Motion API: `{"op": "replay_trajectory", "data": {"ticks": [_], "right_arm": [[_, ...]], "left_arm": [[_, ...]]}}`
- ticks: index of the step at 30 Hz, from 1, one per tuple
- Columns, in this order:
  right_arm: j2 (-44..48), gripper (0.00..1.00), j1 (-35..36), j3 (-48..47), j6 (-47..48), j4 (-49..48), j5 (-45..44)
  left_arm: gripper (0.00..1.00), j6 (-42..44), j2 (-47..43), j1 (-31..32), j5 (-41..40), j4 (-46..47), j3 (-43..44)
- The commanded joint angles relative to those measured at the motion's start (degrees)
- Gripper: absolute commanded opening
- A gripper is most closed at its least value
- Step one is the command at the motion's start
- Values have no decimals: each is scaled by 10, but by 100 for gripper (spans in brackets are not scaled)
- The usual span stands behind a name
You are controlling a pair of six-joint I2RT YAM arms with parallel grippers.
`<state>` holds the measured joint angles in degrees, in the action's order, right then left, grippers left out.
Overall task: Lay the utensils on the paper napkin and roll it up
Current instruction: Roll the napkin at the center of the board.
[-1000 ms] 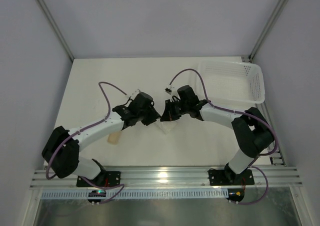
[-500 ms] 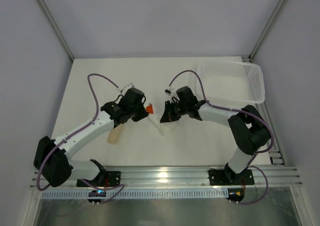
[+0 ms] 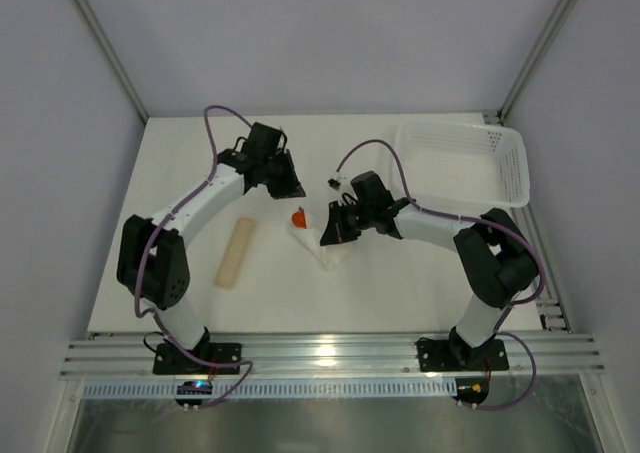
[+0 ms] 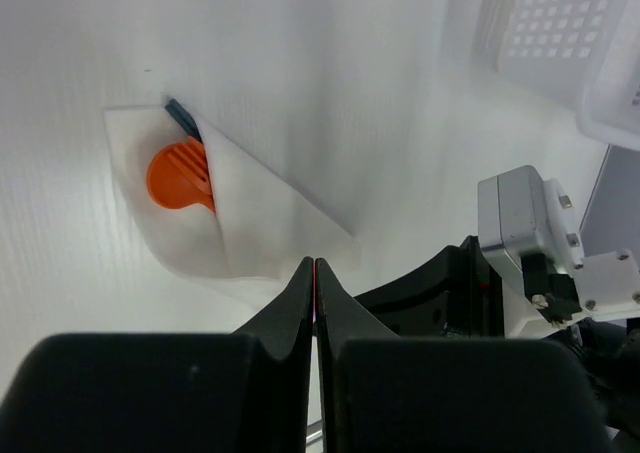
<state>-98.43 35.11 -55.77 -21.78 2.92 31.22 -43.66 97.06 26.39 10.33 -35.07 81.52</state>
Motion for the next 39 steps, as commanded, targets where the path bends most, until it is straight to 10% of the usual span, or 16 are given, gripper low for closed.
{"op": "replay_trajectory", "data": {"ticks": [1, 39], "right_arm": [[-10, 3, -3, -27, 12, 3, 3], [-21, 4, -8, -45, 13, 15, 0]], "left_arm": [[0, 40, 37, -2, 116, 18, 17], [0, 128, 205, -2, 83, -61, 63]]}}
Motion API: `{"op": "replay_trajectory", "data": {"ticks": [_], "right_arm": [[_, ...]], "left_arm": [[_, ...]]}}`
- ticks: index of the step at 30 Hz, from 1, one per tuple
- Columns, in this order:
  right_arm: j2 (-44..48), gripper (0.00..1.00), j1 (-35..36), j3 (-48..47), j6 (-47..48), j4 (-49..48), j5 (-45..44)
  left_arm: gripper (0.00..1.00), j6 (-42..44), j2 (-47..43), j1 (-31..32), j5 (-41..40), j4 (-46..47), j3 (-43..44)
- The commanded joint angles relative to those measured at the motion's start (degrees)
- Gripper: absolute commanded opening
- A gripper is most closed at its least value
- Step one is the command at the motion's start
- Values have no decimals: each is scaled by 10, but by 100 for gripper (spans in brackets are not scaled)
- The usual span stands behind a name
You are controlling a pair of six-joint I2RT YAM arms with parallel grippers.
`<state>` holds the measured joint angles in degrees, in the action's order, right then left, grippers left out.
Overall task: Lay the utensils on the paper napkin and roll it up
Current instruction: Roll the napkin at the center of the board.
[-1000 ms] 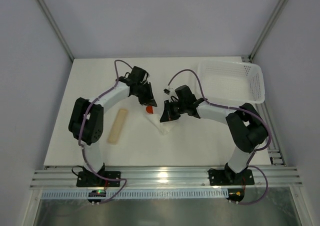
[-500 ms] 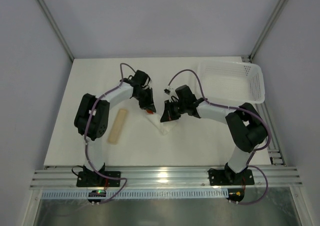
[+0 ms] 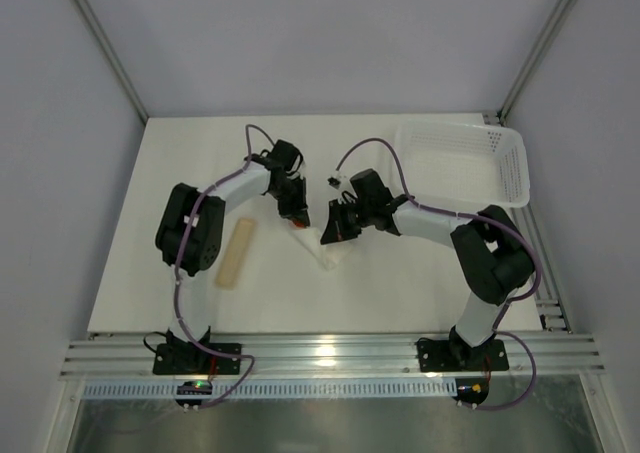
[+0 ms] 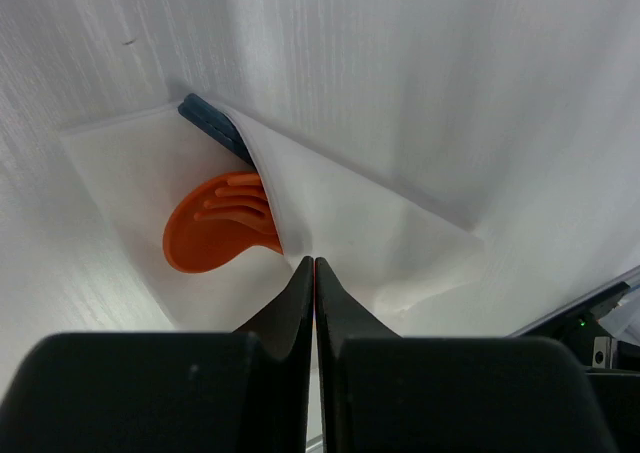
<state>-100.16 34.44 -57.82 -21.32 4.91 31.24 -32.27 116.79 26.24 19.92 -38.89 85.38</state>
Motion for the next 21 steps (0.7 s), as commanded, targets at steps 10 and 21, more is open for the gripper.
{"op": "replay_trajectory", "data": {"ticks": [10, 21], "right_arm": [[-7, 3, -4, -74, 28, 34, -17], [-18, 4, -12, -98, 36, 59, -33]], "left_arm": [[0, 28, 36, 0, -59, -63, 27], [0, 32, 45, 0, -63, -65, 23]]}}
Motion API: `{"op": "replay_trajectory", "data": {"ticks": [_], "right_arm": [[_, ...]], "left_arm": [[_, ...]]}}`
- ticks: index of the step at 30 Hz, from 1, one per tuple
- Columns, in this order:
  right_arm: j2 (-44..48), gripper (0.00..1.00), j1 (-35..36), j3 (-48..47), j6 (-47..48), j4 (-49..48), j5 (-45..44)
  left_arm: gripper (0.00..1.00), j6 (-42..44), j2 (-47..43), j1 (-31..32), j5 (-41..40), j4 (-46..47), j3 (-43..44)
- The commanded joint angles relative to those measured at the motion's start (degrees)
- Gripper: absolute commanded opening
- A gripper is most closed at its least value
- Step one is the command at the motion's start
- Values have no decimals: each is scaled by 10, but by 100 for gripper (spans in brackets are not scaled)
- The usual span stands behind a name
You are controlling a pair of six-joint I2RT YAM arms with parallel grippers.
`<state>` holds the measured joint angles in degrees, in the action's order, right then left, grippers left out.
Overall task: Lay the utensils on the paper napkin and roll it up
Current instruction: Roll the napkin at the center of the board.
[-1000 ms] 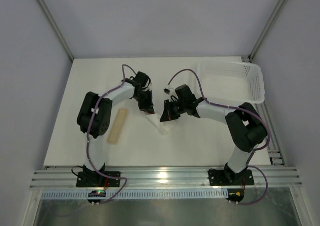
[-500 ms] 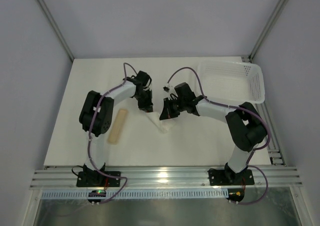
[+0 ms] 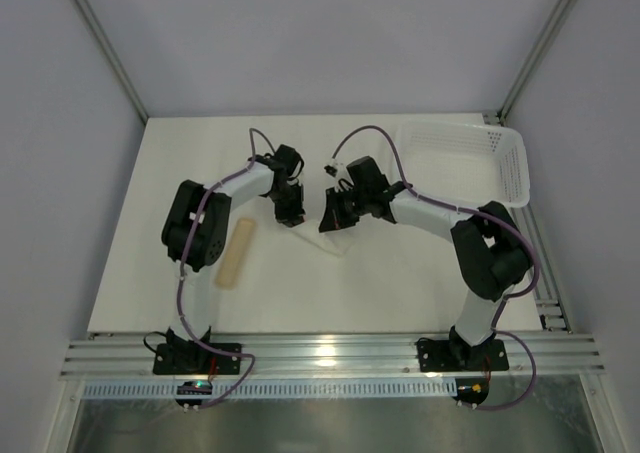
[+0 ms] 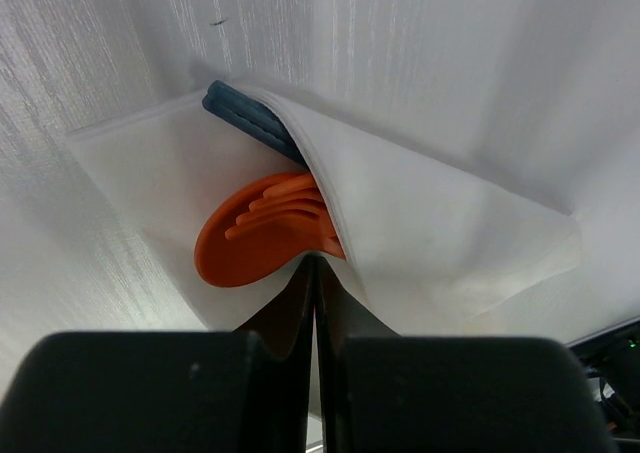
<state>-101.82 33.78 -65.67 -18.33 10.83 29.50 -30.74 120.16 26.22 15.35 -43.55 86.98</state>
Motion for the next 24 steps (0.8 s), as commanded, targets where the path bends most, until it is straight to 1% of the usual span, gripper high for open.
{"op": "replay_trajectory", "data": {"ticks": [1, 15, 24], "right_arm": [[-3, 4, -6, -18, 5, -1, -18], [-34, 4, -39, -24, -2, 1, -49], [-65, 4, -43, -40, 5, 0, -30]], "left_arm": [[0, 16, 12, 0, -16, -18, 7], [0, 9, 16, 0, -15, -14, 9], [0, 12, 5, 0, -11, -12, 15]]}}
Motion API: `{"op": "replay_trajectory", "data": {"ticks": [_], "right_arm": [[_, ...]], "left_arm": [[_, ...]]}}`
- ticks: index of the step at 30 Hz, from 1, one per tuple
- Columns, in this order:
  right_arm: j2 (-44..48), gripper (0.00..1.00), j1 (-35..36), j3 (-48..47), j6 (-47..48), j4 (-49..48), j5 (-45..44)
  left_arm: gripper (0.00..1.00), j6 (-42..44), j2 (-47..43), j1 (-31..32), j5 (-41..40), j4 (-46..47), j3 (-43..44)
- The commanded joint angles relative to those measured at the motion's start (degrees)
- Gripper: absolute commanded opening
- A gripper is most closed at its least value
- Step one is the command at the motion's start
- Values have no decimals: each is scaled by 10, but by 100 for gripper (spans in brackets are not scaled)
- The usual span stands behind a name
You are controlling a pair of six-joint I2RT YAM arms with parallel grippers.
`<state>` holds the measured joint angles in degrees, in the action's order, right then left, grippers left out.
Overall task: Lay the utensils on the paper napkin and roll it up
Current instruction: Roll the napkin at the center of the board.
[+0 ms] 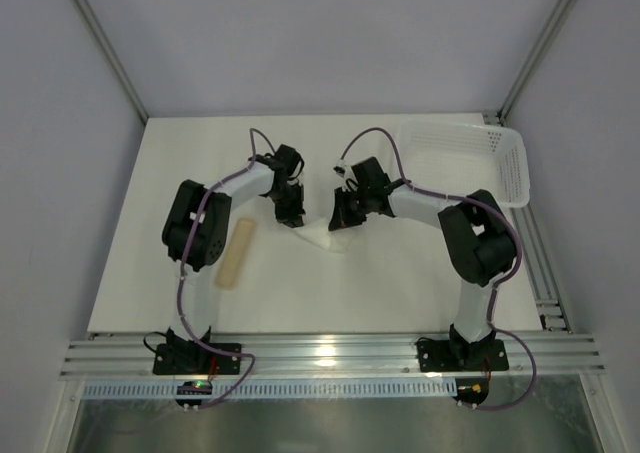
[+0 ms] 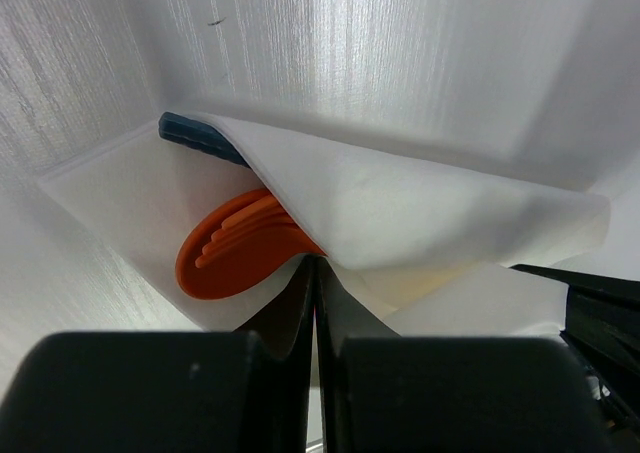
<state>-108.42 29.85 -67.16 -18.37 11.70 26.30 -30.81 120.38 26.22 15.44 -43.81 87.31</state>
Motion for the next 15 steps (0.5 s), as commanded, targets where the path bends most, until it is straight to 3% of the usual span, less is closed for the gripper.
{"op": "replay_trajectory", "data": {"ticks": [1, 15], "right_arm": [[2, 4, -4, -25, 6, -10, 8], [0, 4, -3, -17, 31, 1, 30]], "left_arm": [[0, 13, -1, 0, -12, -7, 12], [0, -5, -59, 0, -31, -11, 62]]}}
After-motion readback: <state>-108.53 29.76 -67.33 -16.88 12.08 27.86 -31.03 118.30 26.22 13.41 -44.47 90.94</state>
